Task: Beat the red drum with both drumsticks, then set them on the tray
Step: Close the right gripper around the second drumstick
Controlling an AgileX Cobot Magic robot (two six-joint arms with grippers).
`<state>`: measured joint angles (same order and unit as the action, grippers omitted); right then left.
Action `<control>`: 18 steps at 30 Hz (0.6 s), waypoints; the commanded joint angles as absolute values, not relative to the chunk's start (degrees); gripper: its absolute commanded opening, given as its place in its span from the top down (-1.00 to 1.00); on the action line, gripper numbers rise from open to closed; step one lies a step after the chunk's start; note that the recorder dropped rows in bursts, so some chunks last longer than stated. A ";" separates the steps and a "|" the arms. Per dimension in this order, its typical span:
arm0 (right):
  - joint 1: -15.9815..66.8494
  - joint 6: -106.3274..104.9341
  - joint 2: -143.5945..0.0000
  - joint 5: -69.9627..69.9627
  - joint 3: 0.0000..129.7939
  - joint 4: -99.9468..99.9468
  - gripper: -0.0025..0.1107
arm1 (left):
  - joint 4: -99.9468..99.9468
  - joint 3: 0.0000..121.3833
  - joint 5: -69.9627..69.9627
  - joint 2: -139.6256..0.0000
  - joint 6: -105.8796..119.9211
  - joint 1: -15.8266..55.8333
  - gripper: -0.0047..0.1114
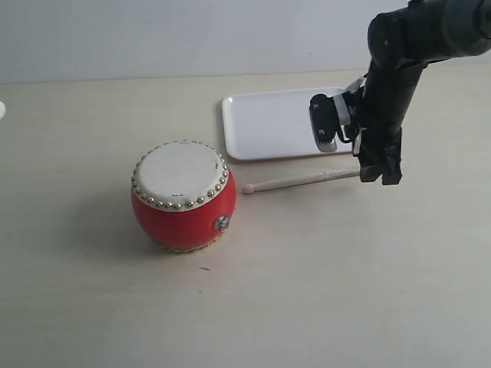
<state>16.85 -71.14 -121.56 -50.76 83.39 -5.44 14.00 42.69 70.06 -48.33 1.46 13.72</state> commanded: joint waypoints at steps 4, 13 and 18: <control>13.55 -80.32 -121.59 -53.07 83.89 3.24 0.07 | 14.17 42.38 69.96 -47.99 1.00 13.65 0.92; 13.55 -84.46 -123.50 -51.63 83.89 6.43 0.10 | 14.28 42.38 69.96 -47.99 1.00 13.65 0.92; 13.55 -84.53 -123.85 -49.20 83.89 6.43 0.10 | 14.28 42.38 69.96 -47.99 1.11 13.65 0.92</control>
